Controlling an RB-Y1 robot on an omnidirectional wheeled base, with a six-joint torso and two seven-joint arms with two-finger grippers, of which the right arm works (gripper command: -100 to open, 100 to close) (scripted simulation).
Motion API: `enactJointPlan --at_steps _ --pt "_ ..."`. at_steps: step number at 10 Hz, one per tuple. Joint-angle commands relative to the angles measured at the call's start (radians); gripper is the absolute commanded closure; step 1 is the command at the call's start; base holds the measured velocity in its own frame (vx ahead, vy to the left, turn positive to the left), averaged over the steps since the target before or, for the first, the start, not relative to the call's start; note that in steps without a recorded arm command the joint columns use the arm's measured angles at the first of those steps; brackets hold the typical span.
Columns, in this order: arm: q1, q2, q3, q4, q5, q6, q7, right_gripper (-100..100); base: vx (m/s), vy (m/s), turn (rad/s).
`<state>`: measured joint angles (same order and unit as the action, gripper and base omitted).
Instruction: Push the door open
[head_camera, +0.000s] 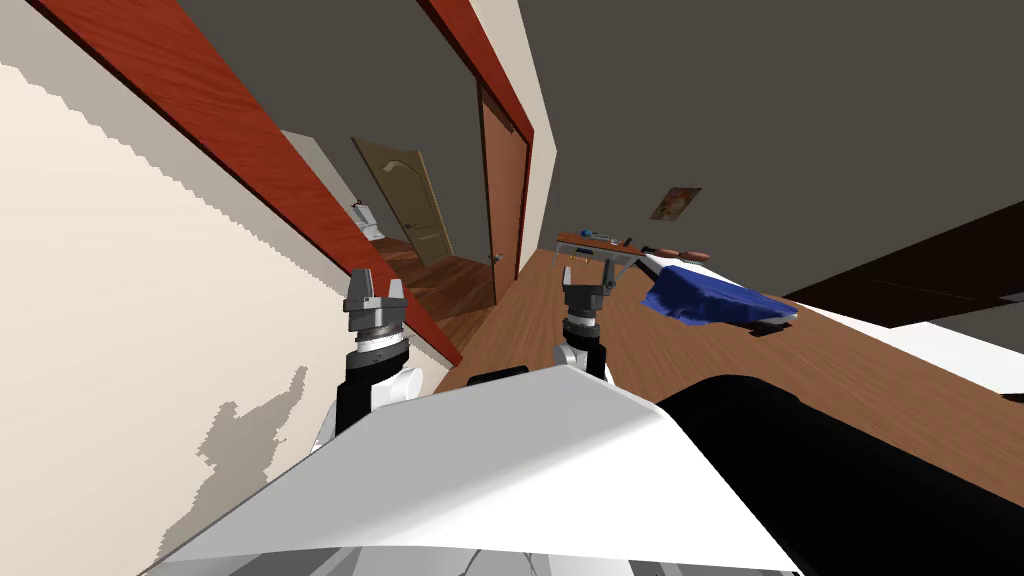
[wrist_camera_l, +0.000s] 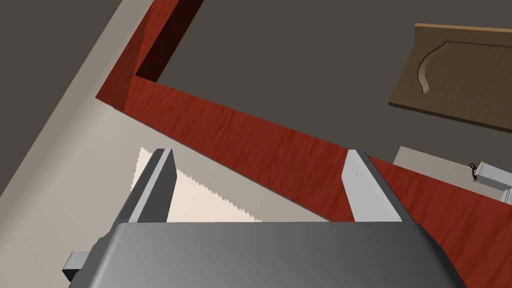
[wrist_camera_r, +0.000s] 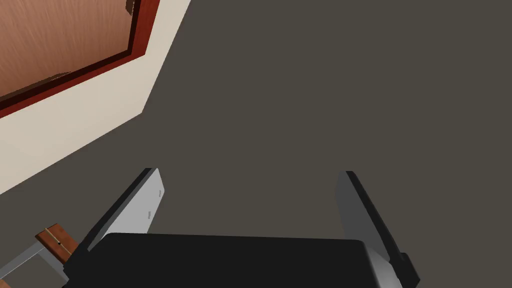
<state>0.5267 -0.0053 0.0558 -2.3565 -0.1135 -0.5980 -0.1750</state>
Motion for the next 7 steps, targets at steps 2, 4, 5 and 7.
enactJointPlan --at_steps 2,4,5,7 --pt "-0.018 -0.013 0.004 0.043 0.011 -0.007 -0.004 -100 0.061 0.007 0.036" --pt "-0.033 -0.023 0.008 0.079 0.021 -0.013 -0.007 -100 0.119 -0.069 0.051" --pt "-0.041 -0.028 0.01 0.099 0.026 -0.016 -0.009 -100 0.11 -0.08 0.047" --pt "-0.058 -0.036 0.014 0.139 0.036 -0.022 -0.013 -100 0.131 -0.068 0.051"
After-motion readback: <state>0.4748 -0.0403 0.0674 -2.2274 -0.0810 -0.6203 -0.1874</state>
